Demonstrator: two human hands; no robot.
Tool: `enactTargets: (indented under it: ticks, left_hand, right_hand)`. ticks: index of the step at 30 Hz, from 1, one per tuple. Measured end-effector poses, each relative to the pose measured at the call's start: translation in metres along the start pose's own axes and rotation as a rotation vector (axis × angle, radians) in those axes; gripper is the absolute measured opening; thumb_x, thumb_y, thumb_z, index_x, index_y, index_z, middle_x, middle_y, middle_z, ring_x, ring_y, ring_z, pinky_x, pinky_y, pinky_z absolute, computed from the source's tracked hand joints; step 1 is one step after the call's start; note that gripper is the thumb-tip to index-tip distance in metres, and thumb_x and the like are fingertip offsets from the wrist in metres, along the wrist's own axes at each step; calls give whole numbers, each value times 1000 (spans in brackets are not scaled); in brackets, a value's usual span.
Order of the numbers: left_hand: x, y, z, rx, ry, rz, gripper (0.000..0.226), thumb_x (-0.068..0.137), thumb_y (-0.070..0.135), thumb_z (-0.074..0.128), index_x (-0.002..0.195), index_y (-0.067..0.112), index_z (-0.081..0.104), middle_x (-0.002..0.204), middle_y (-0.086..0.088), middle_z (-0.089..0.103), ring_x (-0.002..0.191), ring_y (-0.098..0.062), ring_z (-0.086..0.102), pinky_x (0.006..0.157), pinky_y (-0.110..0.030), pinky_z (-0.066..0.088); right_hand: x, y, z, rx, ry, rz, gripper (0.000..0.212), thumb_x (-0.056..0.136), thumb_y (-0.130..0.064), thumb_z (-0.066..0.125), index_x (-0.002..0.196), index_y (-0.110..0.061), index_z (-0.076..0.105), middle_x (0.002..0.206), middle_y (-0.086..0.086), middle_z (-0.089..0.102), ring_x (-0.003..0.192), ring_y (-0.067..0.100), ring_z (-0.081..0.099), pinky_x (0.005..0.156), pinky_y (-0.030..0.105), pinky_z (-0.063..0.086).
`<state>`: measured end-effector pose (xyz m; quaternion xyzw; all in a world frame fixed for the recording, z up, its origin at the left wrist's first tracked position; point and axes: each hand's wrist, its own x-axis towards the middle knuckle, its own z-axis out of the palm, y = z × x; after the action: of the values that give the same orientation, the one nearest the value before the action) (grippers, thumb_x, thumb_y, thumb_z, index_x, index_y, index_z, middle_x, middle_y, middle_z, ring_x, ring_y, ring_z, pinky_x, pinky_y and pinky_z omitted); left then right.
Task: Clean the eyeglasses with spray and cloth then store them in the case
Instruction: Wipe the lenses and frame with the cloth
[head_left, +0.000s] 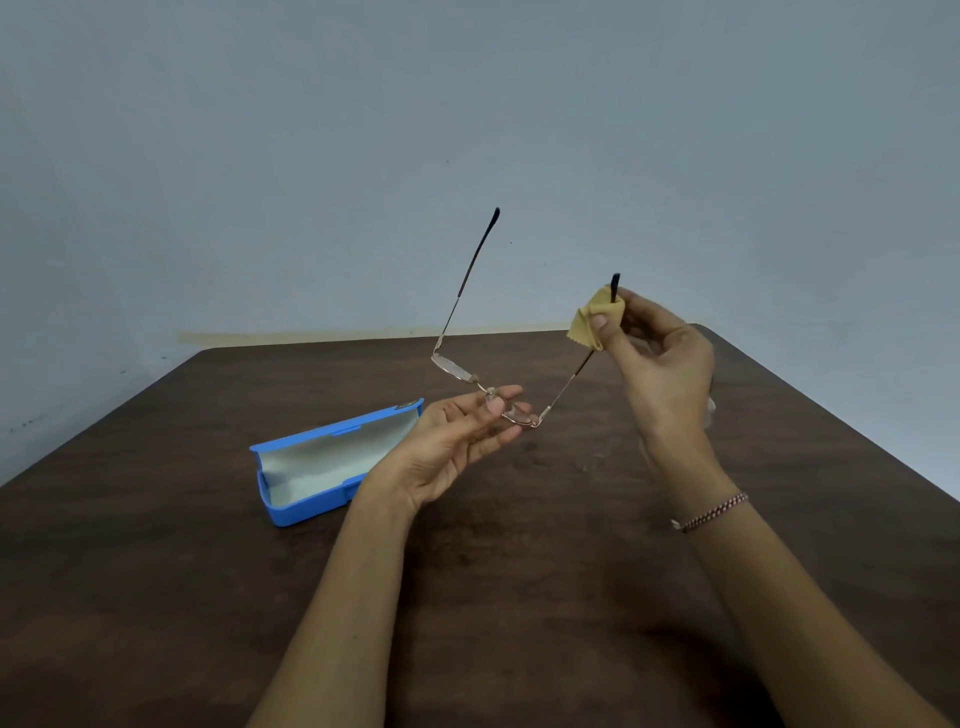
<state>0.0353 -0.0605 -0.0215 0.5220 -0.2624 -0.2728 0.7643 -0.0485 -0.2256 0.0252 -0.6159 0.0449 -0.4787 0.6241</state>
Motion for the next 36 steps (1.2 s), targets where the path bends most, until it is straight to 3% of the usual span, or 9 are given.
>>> enactTargets:
  ticks: [3,6,9,12,18,25,29,32,36]
  left_hand:
    - [-2,2,-1,7,-9,-2,39,76,14,61,113,2,62,102,-10,71,98,-18,69,79,-21,55]
    - [-2,3,0,1,-9,25,40,75,10,62,114,3,62,101,-11,72,98,-20,69,80,-21,55]
    - [-1,4,1,-23,22,89,41,75,8,61,116,3,61,104,-10,71,98,-20,69,82,-21,54]
    - [1,5,3,-39,54,148,41,76,9,61,117,6,61,105,-9,71,98,-18,69,81,-20,54]
    - [2,8,4,-73,103,161,31,84,2,56,114,6,62,97,-5,74,91,-14,70,78,-20,56]
    - [1,6,6,-51,82,110,36,77,8,62,113,6,63,101,-9,72,94,-19,70,78,-21,56]
    - [2,5,9,-95,111,131,26,88,-1,54,112,4,62,95,-6,74,88,-15,71,76,-20,56]
    - [2,6,7,-116,144,129,28,87,-2,54,115,1,61,95,-6,74,89,-15,71,75,-21,57]
    - [1,6,8,-111,133,99,36,79,3,61,115,3,62,99,-8,73,93,-17,70,75,-20,56]
  right_hand:
    - [-4,-10,-2,-116,8,-197,28,84,-11,69,107,-25,66,101,-6,68,86,6,64,78,25,51]
    - [-7,-14,-1,-211,17,-301,30,84,-11,68,108,-27,64,103,-7,66,87,2,62,81,26,51]
    - [-6,-9,0,-133,6,-177,29,83,-14,70,111,-21,65,97,-10,68,86,5,66,77,20,51]
    - [-7,2,7,-110,-69,-52,32,80,-11,72,111,-16,65,86,-12,68,77,-5,65,71,10,49]
    - [-20,25,16,-228,-285,64,31,73,-13,78,103,-15,69,81,-16,67,79,0,63,77,13,51]
    - [-9,13,6,7,-72,27,29,79,-8,72,106,-18,65,89,-10,69,82,-1,67,75,12,51]
    - [-16,25,12,-128,-191,64,30,76,-12,75,103,-21,66,90,-3,70,83,5,66,77,15,52]
    - [-23,38,18,-217,-307,137,31,74,-17,77,104,-13,70,91,2,72,88,14,67,85,30,55]
    - [-16,31,13,-111,-193,135,25,75,-14,76,100,-16,70,88,-3,72,87,11,68,81,24,55]
